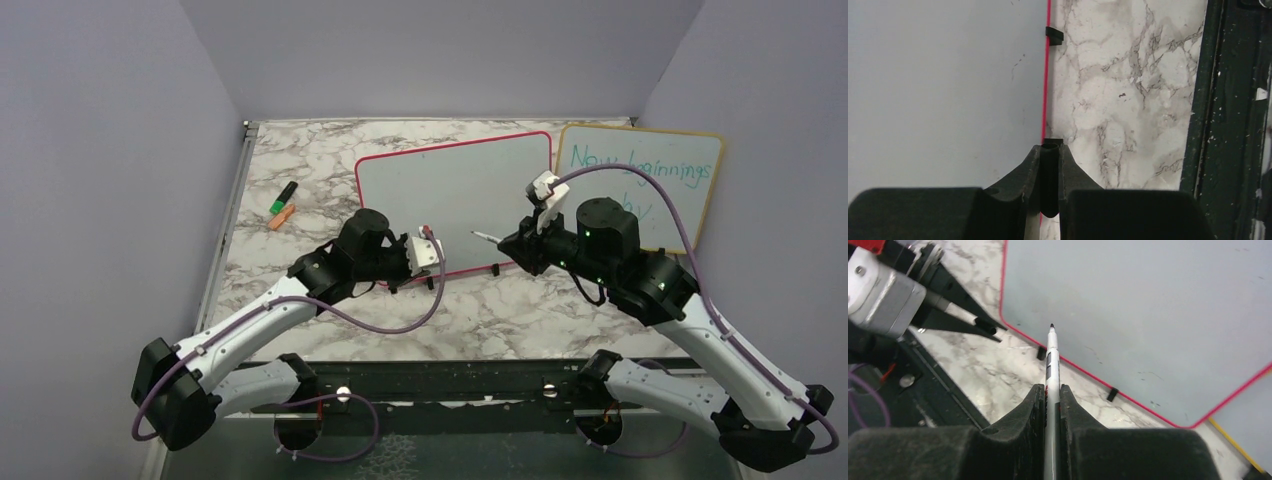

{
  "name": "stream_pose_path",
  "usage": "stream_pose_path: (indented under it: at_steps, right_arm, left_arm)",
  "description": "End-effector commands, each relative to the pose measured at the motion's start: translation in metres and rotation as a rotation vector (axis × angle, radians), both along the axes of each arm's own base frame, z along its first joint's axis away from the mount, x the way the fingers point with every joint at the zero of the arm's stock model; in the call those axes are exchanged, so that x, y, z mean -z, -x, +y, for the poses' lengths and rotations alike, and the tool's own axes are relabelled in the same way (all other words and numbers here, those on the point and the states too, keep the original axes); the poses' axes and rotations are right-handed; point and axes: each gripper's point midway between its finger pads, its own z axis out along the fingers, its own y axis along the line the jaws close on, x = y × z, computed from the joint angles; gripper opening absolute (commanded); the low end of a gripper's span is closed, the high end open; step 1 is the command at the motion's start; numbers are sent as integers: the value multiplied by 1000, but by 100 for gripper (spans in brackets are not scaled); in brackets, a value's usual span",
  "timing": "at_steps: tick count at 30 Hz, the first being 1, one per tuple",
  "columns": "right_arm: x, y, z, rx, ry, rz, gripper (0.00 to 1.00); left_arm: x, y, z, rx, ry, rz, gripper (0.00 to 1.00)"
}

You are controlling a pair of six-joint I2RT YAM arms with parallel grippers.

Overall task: Write a sentence on the whiteboard
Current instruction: Place the pen cap at the center of the board.

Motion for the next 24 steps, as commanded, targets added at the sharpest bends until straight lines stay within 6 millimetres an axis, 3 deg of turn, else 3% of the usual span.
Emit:
stream_pose_path:
  at_steps: [1, 6, 12, 24]
  right_arm:
    - [-5, -24, -32, 233, 2, -76, 1]
    - [-9, -29, -45, 306, -34, -129, 1]
    - [-13, -29, -52, 338, -65, -154, 1]
    - [-4, -26, -51, 342, -87, -125, 1]
  left_arm:
    - [11, 2, -17, -139, 23, 143, 0]
    - [37, 9, -39, -232, 13, 224, 0]
    - [83, 27, -62, -287, -67, 282, 0]
    - [149, 32, -70, -358, -159, 402, 6]
